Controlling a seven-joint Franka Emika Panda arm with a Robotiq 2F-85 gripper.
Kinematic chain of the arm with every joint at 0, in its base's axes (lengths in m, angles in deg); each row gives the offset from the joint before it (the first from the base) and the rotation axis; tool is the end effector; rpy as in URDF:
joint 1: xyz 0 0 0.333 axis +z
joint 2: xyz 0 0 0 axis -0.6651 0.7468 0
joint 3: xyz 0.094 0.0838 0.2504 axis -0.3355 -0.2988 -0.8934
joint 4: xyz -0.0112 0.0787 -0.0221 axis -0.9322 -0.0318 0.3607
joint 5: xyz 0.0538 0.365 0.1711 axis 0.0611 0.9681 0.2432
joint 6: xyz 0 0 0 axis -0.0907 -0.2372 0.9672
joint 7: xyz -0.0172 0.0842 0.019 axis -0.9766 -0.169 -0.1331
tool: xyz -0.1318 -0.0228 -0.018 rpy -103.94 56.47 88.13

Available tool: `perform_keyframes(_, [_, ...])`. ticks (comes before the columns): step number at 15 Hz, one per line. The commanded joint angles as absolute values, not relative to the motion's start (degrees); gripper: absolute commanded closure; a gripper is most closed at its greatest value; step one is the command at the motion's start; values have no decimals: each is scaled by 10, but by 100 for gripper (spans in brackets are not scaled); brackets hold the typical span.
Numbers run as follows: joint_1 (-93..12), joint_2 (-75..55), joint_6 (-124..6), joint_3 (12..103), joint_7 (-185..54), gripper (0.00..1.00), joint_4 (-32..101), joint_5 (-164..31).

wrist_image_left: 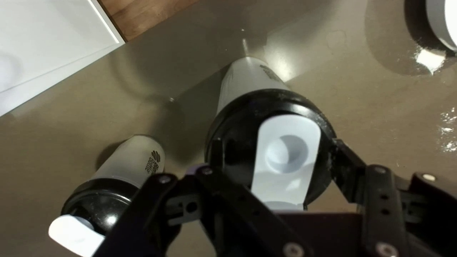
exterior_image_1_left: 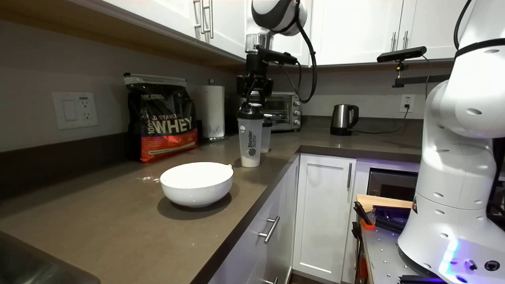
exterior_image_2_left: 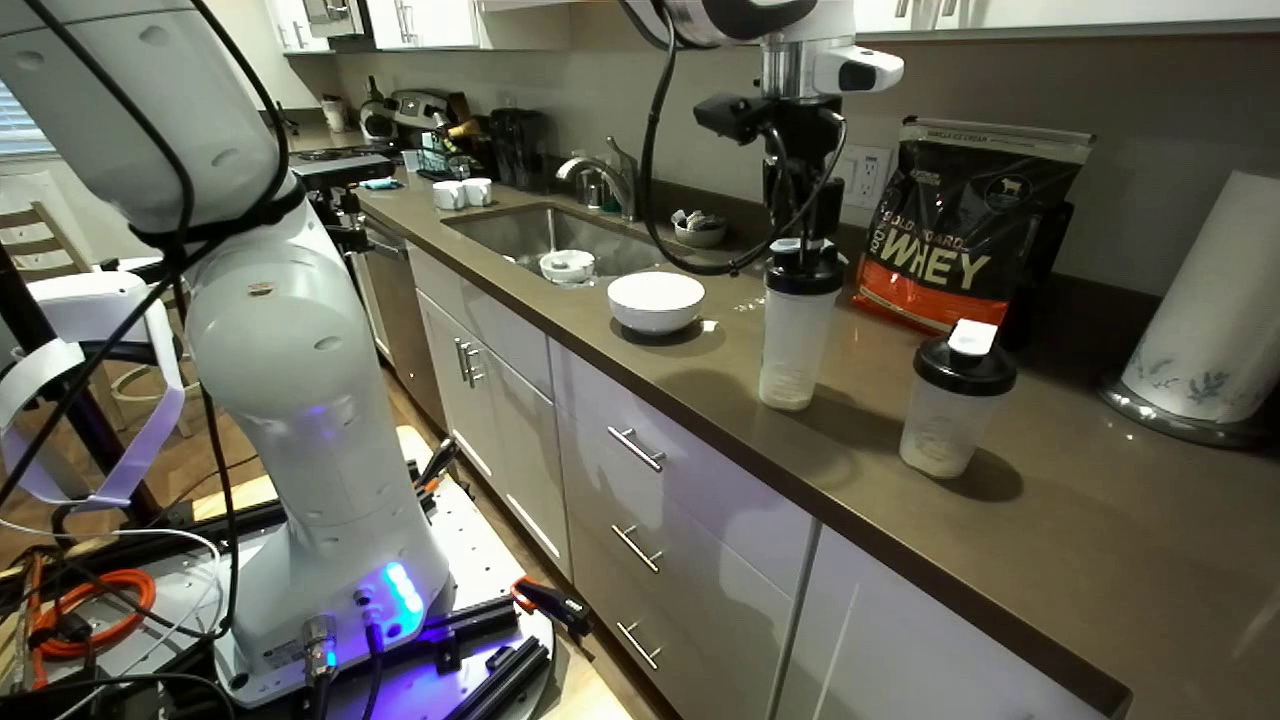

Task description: Get the lid from the transparent bottle on the left and place it on the table

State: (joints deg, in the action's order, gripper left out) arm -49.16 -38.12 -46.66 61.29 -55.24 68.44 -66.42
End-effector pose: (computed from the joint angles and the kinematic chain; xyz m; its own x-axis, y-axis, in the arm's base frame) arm 0.5043 -0.1424 0.4041 0.8712 -0.4776 0.1136 -0.4791 -0.8776 -0.0155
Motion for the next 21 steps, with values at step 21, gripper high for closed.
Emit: perform_keyframes(21, [-498, -369, -407, 602, -542, 48, 649, -692])
